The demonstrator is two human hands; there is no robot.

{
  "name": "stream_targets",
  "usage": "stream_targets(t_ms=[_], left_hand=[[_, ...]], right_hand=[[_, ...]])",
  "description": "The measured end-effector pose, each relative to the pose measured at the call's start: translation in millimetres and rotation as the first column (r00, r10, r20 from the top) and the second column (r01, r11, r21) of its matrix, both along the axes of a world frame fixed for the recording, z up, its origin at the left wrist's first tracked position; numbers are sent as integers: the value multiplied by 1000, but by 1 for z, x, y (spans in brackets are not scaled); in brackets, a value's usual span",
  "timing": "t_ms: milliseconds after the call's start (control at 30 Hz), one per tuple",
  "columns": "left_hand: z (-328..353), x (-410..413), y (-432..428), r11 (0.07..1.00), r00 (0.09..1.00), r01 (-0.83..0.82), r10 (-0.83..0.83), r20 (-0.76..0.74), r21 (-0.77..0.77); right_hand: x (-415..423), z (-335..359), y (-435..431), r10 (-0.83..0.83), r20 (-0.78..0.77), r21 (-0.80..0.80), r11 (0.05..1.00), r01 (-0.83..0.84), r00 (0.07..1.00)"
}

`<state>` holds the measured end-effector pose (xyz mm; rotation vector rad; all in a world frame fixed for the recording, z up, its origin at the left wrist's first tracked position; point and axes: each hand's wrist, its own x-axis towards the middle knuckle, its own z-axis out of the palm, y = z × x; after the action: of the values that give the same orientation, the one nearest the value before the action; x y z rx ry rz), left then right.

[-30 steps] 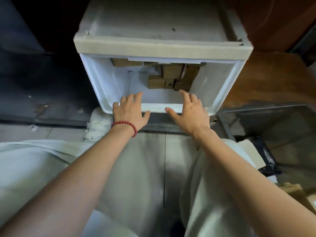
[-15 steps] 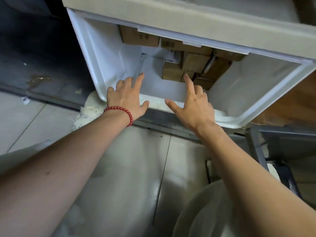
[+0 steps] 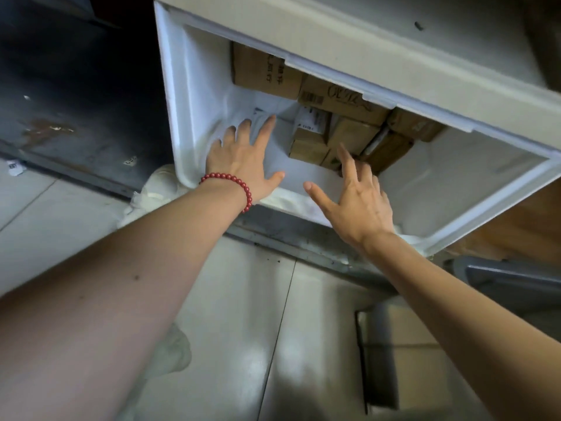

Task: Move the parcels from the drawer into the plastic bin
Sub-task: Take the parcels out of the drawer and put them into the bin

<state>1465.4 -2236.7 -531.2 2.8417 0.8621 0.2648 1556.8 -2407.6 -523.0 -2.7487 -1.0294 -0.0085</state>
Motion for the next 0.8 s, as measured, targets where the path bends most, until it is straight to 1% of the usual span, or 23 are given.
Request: stream_targets(t_ms=[100, 200, 300, 467, 633, 800], left_hand=[[-10, 7, -3, 999, 998, 25, -24, 57, -19], [-16, 20, 8, 995, 988, -31, 44, 146, -90], [-19, 31, 22, 987, 976, -101, 122, 182, -121], [-31, 39, 36, 970, 951, -153, 197, 238, -191], [-33, 46, 43, 962, 951, -142, 198, 238, -234], [-36, 49, 54, 960, 946, -94, 168, 275, -263]], right_hand=[[10, 0, 8, 22, 11, -34, 999, -22, 1000], [28, 2, 31, 35, 19, -5, 999, -34, 999], [37, 2, 52, 44, -9, 68, 997, -43, 999], [51, -3, 67, 130, 63, 84, 987, -135, 990], [72, -11, 83, 121, 30, 143, 982, -125, 992], [82, -18, 94, 161, -9, 281, 947, -153, 987]])
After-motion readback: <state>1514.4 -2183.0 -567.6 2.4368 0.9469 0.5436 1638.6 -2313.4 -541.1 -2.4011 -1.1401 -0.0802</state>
